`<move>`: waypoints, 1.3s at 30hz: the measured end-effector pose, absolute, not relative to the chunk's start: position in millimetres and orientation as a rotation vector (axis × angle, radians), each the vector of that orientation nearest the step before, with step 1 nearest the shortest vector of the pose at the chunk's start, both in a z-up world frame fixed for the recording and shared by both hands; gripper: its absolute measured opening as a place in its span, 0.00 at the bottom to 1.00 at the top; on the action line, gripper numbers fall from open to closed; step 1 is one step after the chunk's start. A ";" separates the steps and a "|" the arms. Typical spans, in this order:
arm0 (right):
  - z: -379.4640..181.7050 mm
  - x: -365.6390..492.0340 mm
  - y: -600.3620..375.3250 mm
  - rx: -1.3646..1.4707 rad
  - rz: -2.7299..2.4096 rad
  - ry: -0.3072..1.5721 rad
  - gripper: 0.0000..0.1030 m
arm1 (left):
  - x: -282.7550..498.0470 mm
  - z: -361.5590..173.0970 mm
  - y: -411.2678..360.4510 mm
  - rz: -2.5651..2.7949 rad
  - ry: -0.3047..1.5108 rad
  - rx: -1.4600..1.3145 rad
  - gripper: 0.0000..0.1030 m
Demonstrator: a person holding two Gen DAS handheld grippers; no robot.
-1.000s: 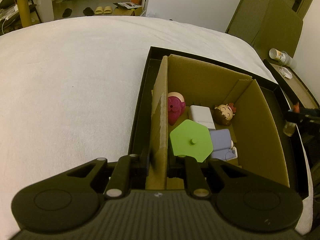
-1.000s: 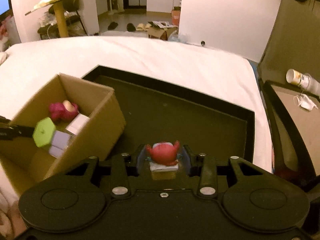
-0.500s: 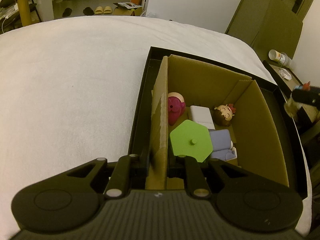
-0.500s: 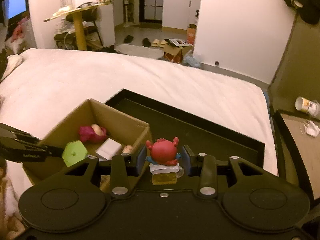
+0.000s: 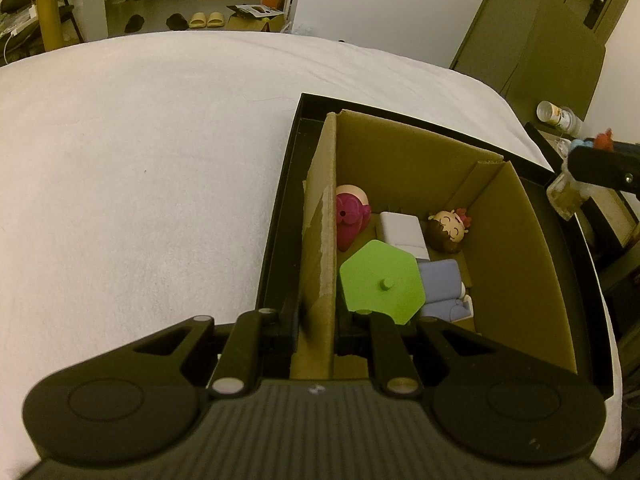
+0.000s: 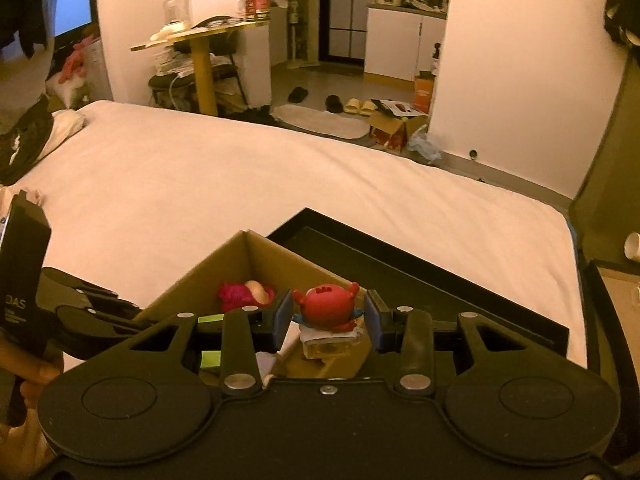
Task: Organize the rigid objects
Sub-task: 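Carry the blue-red figurine into the box and release it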
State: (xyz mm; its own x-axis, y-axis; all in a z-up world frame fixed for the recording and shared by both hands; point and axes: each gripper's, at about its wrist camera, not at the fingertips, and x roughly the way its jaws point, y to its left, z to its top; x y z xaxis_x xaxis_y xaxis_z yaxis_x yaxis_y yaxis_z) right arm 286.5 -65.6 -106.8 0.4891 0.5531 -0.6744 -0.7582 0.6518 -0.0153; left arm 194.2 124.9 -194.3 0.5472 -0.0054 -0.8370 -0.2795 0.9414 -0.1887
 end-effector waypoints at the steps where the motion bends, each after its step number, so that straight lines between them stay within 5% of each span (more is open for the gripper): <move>1: -106.1 284.8 -64.1 -0.333 0.822 0.685 0.37 | 194.3 -194.1 124.8 0.166 0.983 -0.318 0.14; 39: -157.3 266.7 -15.2 -0.687 0.823 0.742 0.38 | 194.4 -193.1 124.7 0.165 0.981 -0.321 0.14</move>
State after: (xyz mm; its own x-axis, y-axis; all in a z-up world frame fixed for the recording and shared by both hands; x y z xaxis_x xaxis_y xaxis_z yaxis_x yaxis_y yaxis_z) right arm 266.7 -15.2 -157.3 0.4682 0.3877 -0.7940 -0.8295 0.5024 -0.2439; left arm 194.4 124.7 -193.1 0.5485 -0.0067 -0.8361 -0.2803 0.9407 -0.1914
